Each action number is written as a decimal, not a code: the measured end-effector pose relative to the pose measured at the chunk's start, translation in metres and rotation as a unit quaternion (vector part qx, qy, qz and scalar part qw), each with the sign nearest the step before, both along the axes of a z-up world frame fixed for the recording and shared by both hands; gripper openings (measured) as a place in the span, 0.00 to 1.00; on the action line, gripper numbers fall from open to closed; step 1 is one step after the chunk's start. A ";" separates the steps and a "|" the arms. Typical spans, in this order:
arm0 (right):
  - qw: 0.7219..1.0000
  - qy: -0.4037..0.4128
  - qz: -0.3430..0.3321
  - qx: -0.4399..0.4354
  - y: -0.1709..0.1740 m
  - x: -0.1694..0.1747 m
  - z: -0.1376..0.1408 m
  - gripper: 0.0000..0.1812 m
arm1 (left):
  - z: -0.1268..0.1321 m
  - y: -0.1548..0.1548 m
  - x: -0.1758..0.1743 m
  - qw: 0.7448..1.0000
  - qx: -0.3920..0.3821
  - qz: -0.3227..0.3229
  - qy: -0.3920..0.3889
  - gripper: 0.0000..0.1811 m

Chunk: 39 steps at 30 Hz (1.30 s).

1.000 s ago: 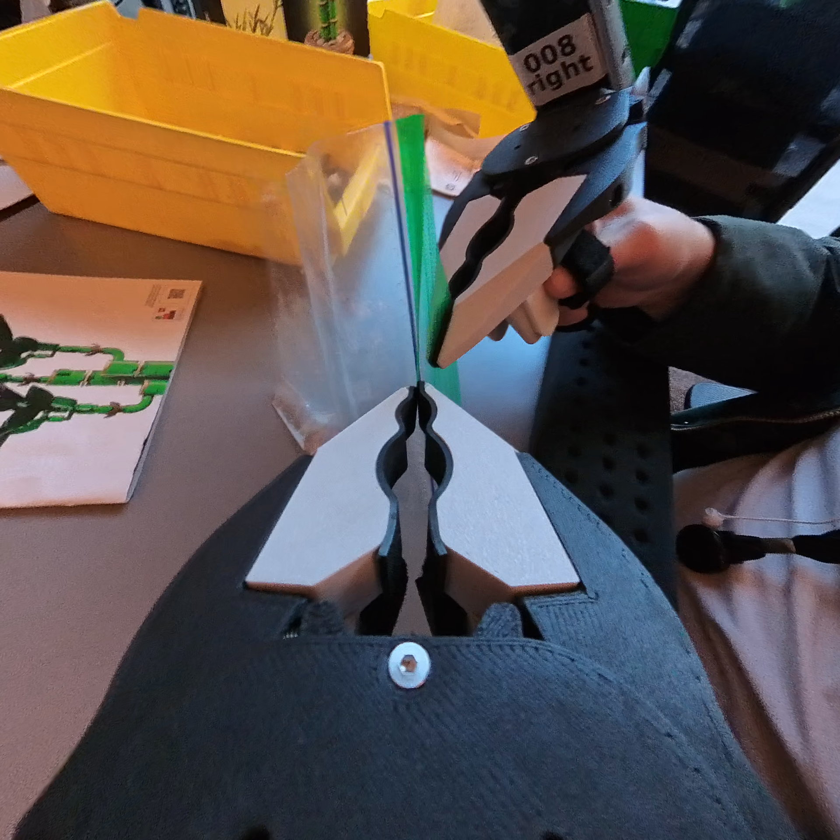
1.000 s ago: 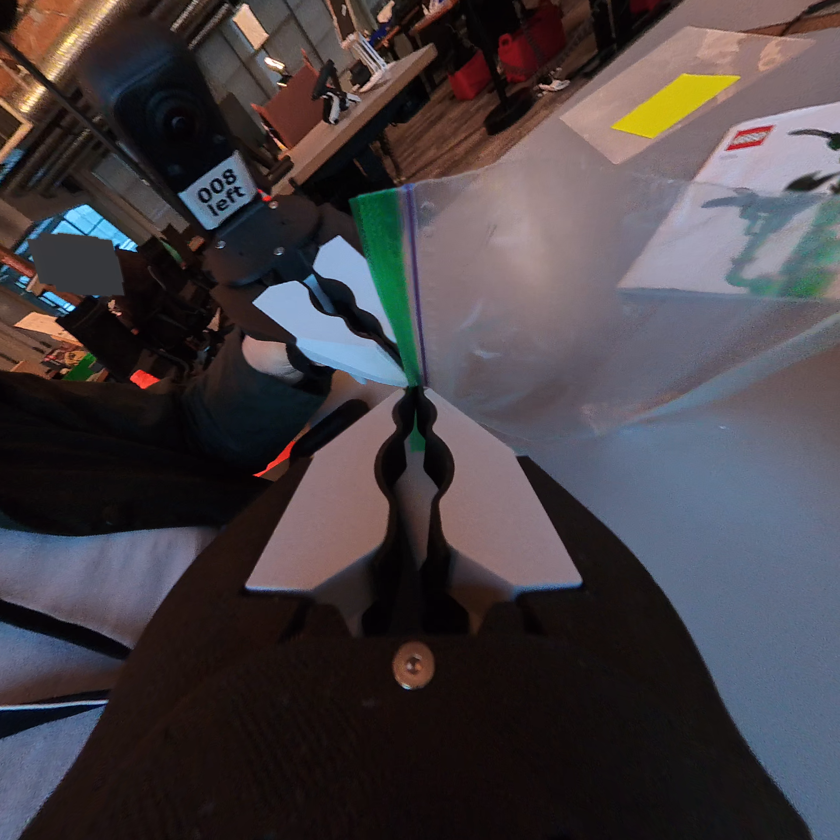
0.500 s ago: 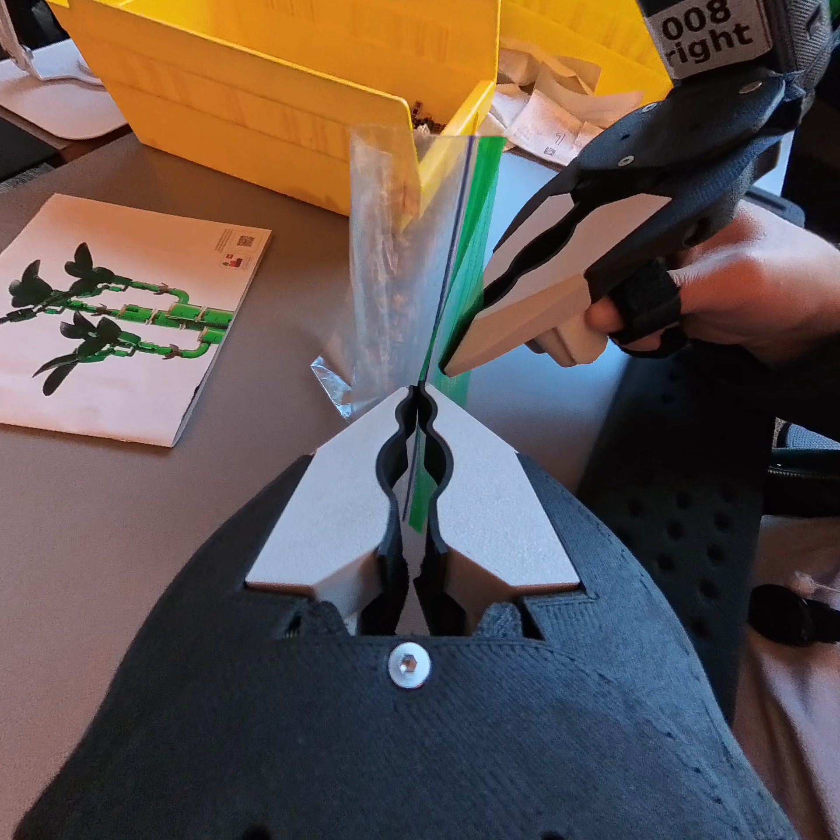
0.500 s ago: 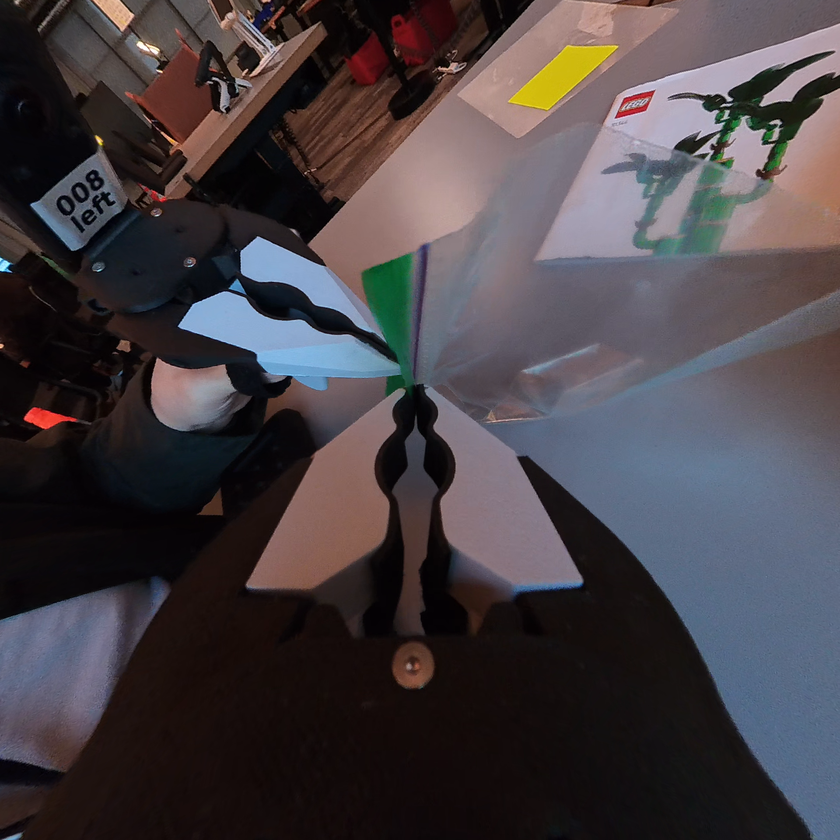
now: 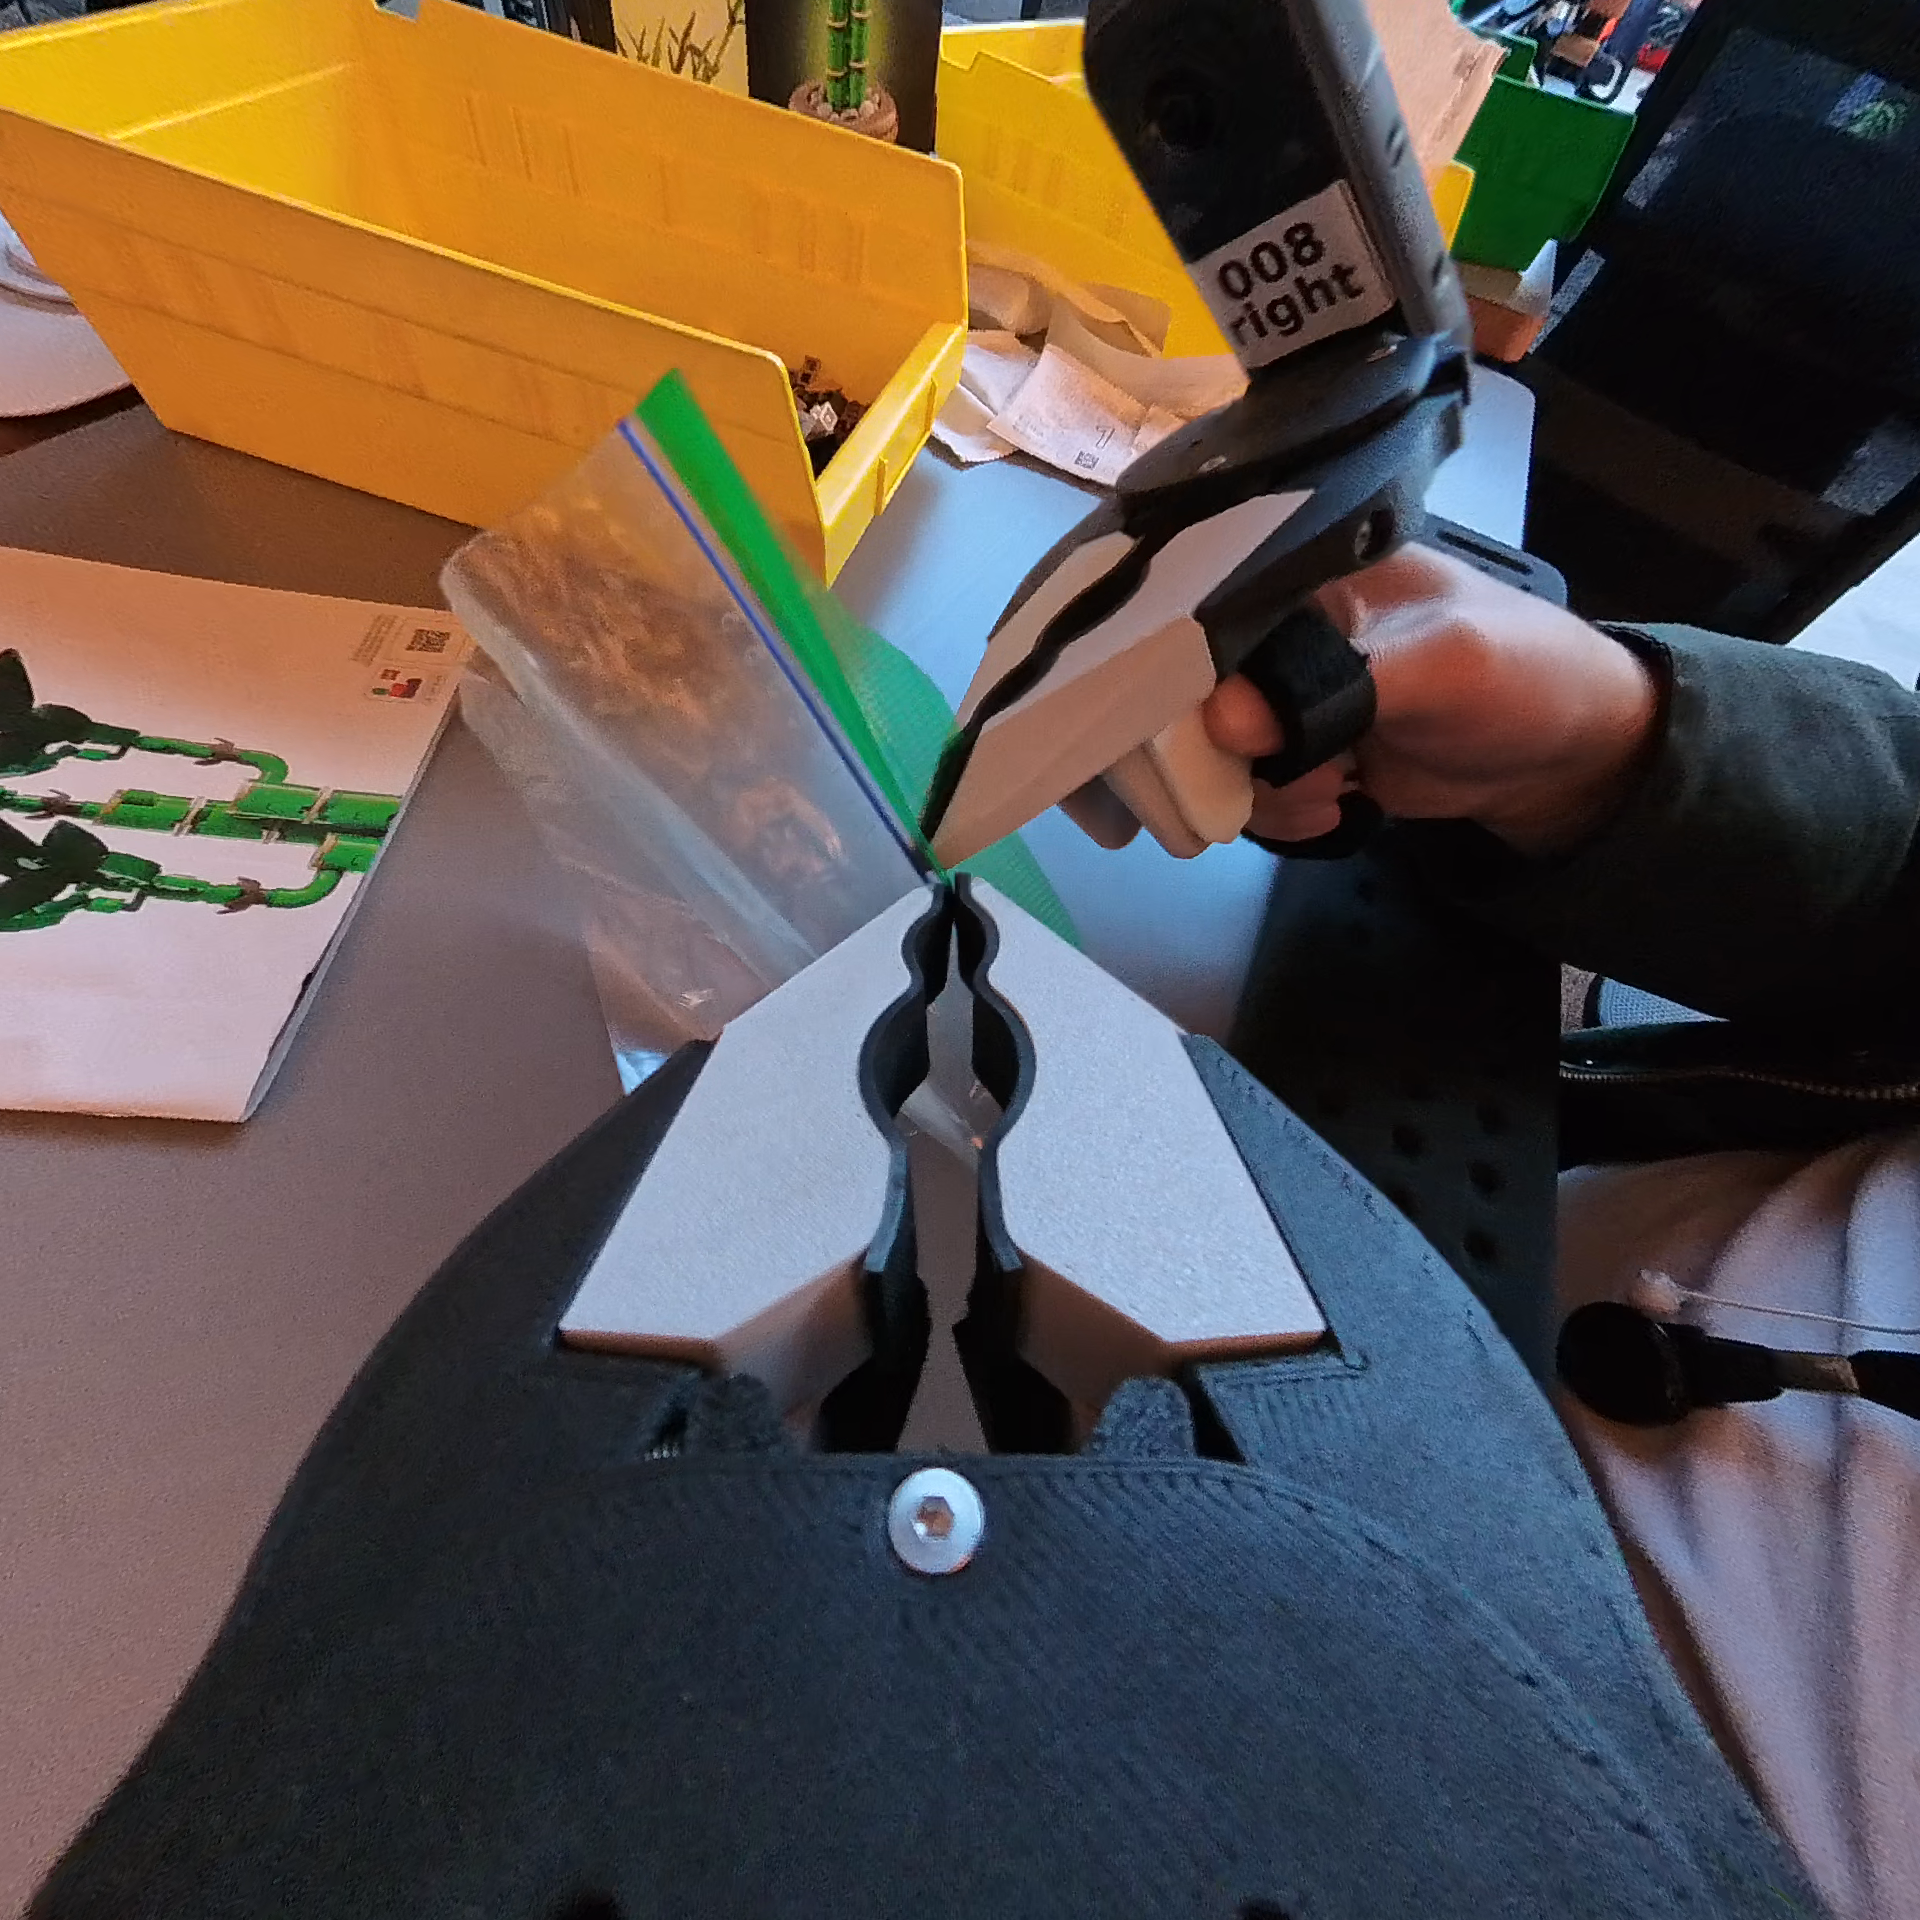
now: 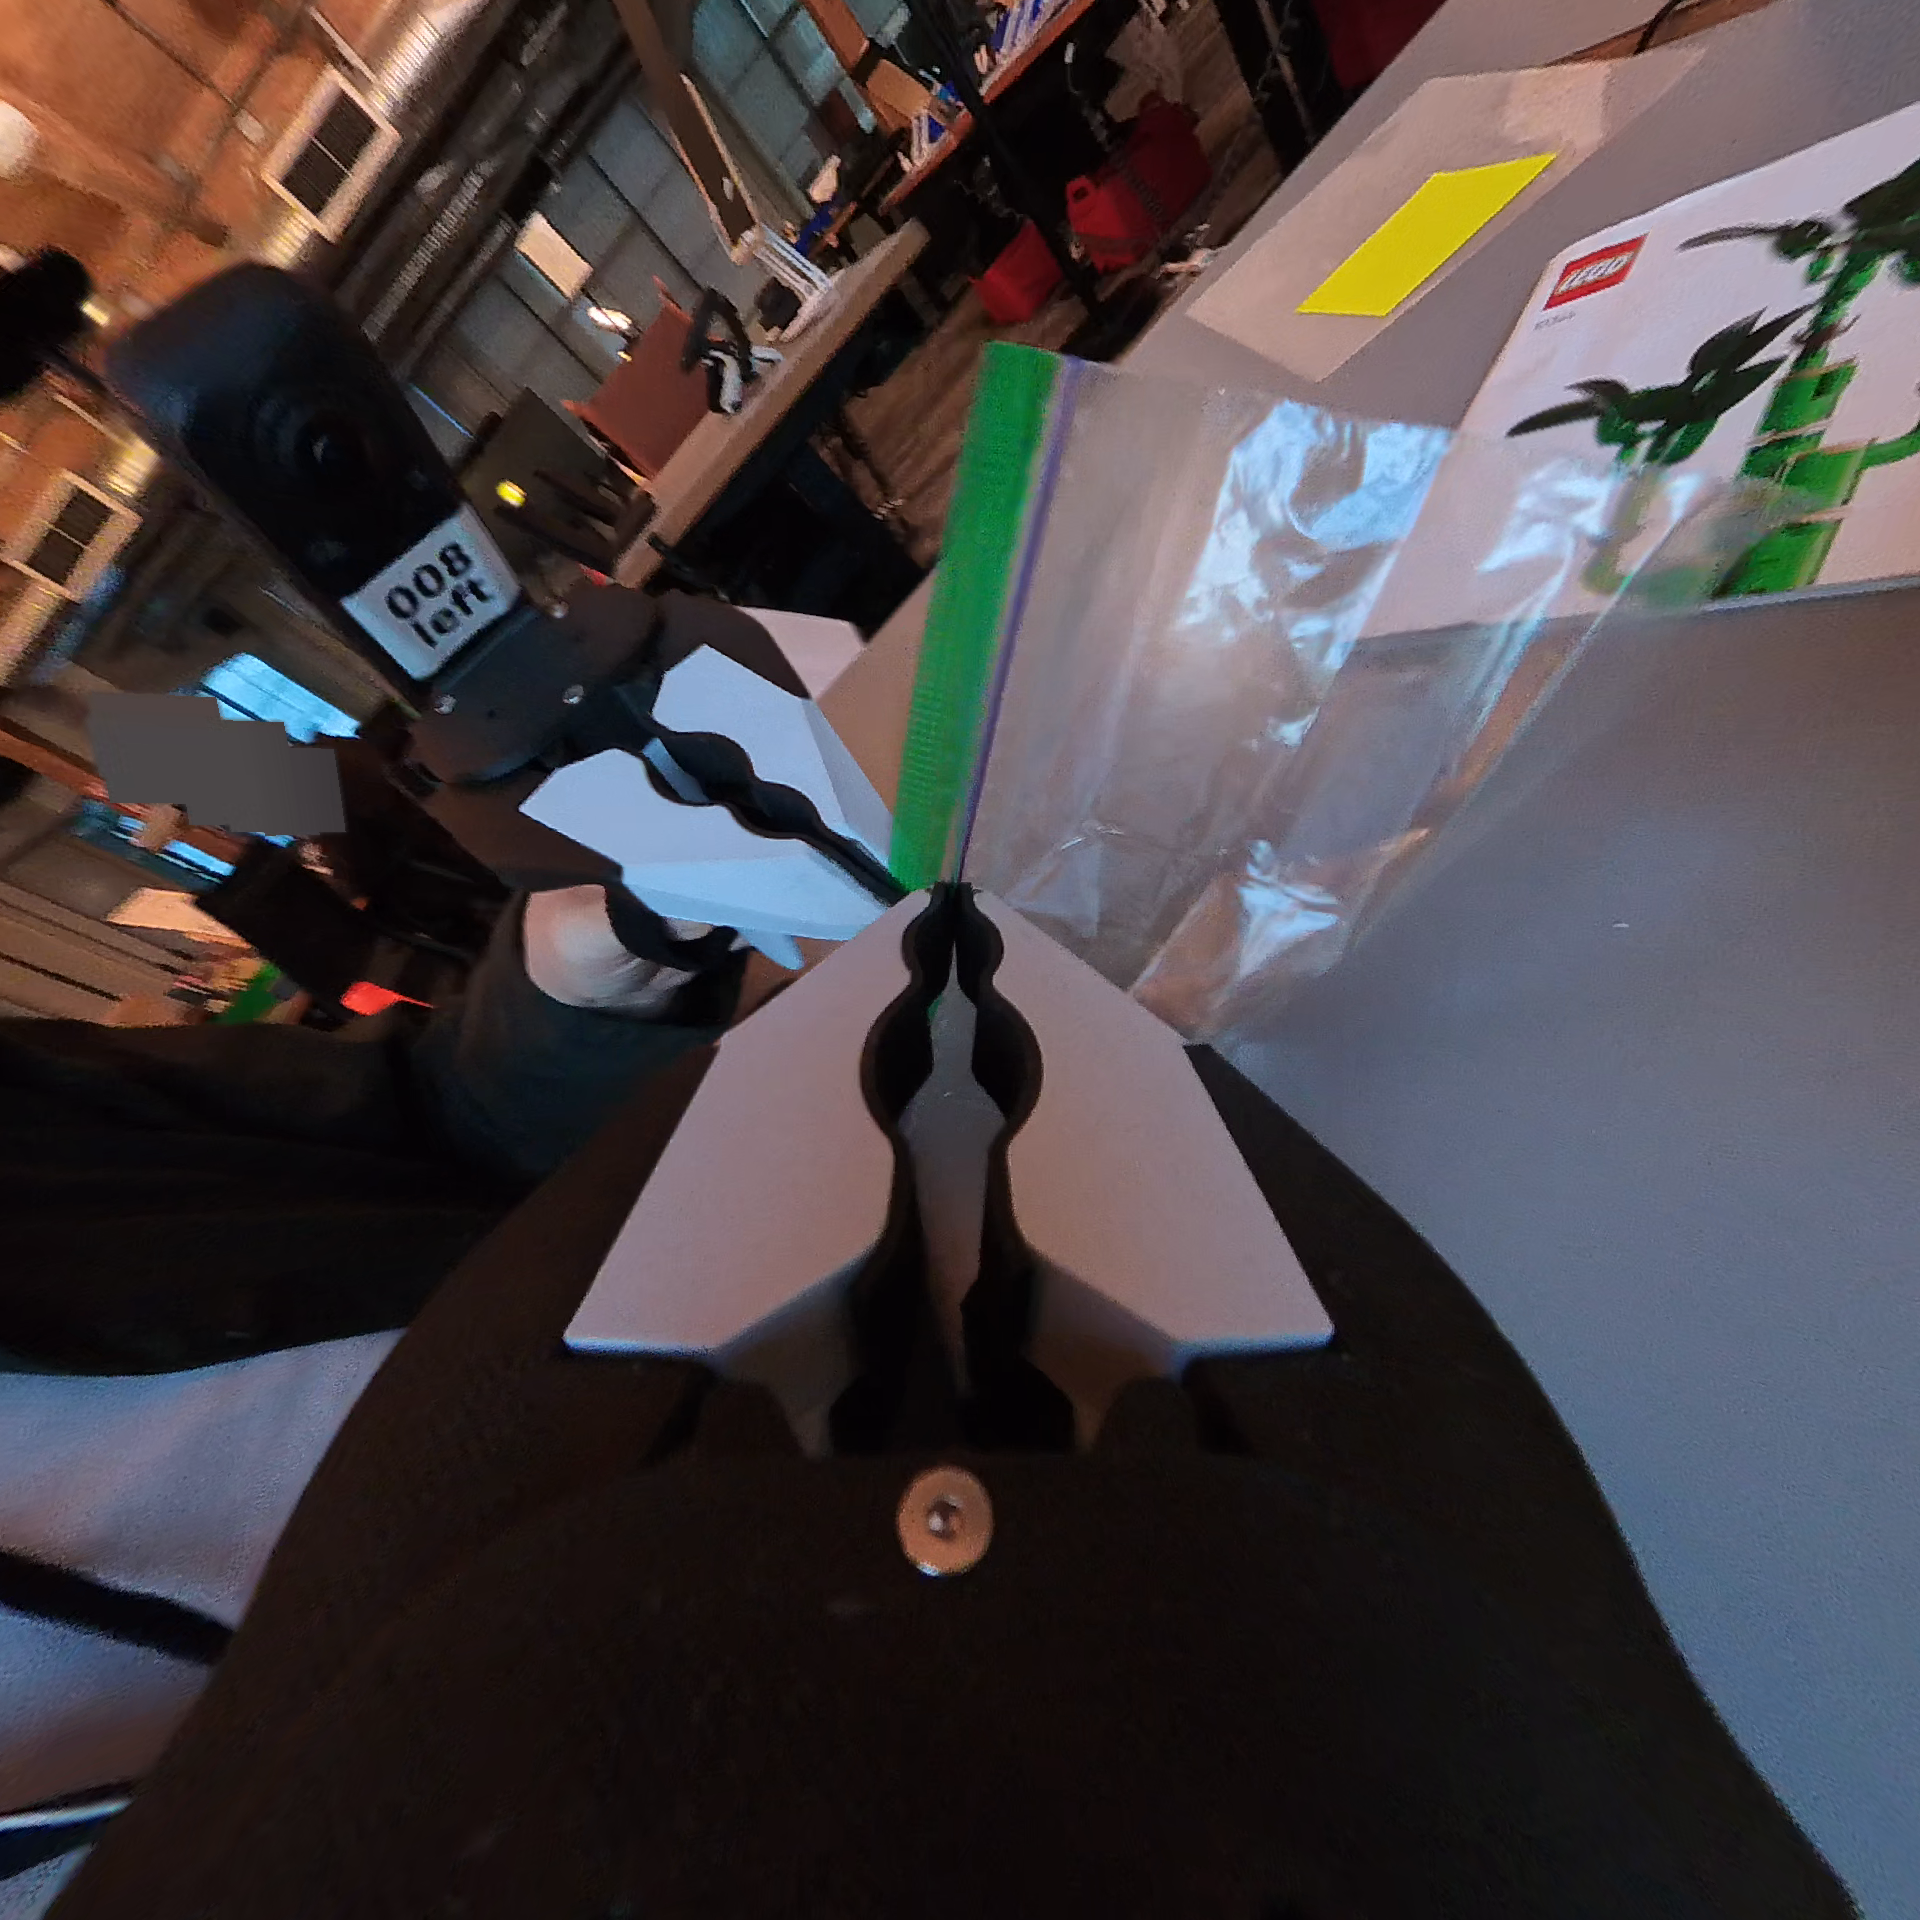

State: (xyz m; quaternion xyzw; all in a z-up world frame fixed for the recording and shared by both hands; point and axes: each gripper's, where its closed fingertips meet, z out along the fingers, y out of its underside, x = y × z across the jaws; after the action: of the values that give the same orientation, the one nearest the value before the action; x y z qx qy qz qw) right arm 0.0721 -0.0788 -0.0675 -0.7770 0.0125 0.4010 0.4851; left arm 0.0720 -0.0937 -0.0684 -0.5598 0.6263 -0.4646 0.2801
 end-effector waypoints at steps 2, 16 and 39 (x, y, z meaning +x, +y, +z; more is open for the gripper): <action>0.998 -0.055 -0.014 0.003 0.001 0.001 -0.002 0.00 | 0.001 0.000 0.001 1.000 0.007 0.003 -0.006 0.02; 0.953 -0.294 -0.029 0.062 0.000 -0.012 0.004 0.00 | 0.015 0.008 -0.003 0.996 -0.080 0.032 -0.021 0.04; 0.948 -0.310 -0.028 0.064 0.005 -0.005 -0.015 0.00 | -0.011 0.015 0.001 0.997 -0.052 0.049 0.037 0.00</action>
State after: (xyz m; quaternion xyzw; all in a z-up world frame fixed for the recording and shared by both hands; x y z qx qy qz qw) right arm 0.0668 -0.0738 -0.0820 -0.8297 -0.1424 0.1261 0.5248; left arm 0.0729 -0.0787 -0.0796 -0.6201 0.5830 -0.4618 0.2494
